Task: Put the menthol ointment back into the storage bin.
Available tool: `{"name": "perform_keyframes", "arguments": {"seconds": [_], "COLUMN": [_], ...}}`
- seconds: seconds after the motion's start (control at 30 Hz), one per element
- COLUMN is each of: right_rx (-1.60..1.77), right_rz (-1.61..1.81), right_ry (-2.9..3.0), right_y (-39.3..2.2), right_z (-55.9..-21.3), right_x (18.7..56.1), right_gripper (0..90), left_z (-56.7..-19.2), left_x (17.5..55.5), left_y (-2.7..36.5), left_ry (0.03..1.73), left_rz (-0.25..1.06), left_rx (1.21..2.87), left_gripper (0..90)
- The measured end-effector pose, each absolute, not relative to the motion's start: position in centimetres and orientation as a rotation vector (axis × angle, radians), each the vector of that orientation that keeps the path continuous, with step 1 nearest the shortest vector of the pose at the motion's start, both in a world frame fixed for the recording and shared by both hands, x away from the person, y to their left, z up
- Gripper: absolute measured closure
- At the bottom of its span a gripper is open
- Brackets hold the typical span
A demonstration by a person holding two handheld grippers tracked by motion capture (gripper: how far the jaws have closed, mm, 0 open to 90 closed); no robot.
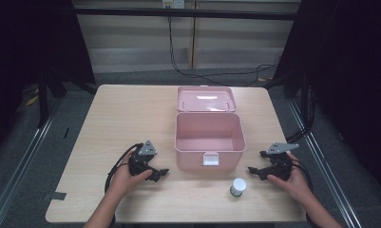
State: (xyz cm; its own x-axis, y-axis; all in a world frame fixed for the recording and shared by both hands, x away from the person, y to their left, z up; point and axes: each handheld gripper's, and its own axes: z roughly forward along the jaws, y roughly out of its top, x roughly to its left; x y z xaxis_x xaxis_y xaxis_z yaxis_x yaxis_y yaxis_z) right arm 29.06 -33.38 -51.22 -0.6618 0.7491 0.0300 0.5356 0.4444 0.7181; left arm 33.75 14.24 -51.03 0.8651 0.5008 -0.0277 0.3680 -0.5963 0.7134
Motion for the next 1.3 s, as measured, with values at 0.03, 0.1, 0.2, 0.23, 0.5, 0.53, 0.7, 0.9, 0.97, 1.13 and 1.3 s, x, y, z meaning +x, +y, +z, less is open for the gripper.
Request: {"name": "perform_keyframes", "arguments": {"seconds": [0.03,0.1,0.2,0.23,0.5,0.53,0.7,0.9,0.97,1.13,1.3], "right_rx": [1.111,1.127,1.152,1.164,1.054,1.019,0.893,0.787,0.748,0.688,0.624], "right_rz": [1.037,0.993,0.858,0.823,0.671,0.657,0.562,0.474,0.461,0.460,0.443], "right_ry": [2.404,2.426,2.523,2.553,2.795,2.812,2.933,3.011,3.029,3.067,3.098], "right_y": [-33.4,-33.3,-33.0,-32.9,-32.4,-32.2,-30.8,-28.8,-28.2,-26.7,-25.5], "right_z": [-51.2,-50.9,-49.8,-49.5,-47.2,-47.0,-45.9,-45.3,-45.1,-44.5,-44.1], "right_x": [29.0,28.9,29.1,29.0,27.8,27.5,26.5,25.9,25.8,25.8,26.1], "right_gripper": [11.8,12.3,15.3,17.6,20.2,20.2,21.7,22.3,22.4,25.4,28.2], "left_z": [-51.0,-51.0,-51.0,-51.0,-51.0,-51.0,-51.0,-51.0,-51.0,-51.0,-51.0], "left_x": [33.8,33.8,33.8,33.8,33.8,33.8,33.8,33.8,33.8,33.8,33.8], "left_y": [14.2,14.2,14.2,14.2,14.2,14.2,14.2,14.2,14.2,14.2,14.2], "left_ry": [0.620,0.619,0.620,0.620,0.620,0.620,0.620,0.620,0.620,0.620,0.620], "left_rz": [0.225,0.222,0.223,0.224,0.224,0.224,0.225,0.225,0.225,0.225,0.225], "left_rx": [2.279,2.276,2.277,2.278,2.278,2.279,2.279,2.279,2.279,2.279,2.279], "left_gripper": [6.8,6.5,6.5,6.5,6.5,6.5,6.5,6.5,6.5,6.5,6.5]}}
